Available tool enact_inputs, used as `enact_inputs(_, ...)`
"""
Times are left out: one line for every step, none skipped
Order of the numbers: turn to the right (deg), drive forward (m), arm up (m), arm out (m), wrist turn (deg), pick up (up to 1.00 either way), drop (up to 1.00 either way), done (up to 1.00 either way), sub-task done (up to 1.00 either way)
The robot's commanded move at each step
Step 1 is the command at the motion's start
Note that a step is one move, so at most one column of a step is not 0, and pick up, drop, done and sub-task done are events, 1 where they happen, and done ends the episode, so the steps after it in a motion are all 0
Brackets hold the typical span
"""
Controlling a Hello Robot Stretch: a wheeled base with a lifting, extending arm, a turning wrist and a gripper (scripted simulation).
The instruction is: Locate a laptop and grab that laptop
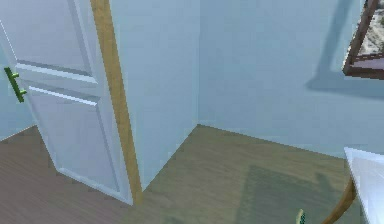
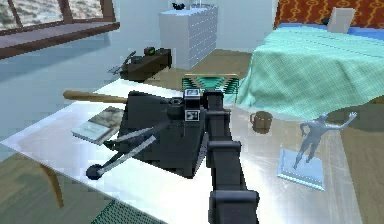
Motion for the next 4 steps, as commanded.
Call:
enact_inputs(0.0,0.00,0.00,0.00,45.0,0.00,0.00,0.00,0.00)
enact_inputs(0.0,0.00,0.00,0.00,45.0,0.00,0.00,0.00,0.00)
enact_inputs(0.0,0.00,0.00,0.00,9.0,0.00,0.00,0.00,0.00)
enact_inputs(0.0,0.00,-0.30,0.00,0.0,0.00,0.00,0.00,0.00)
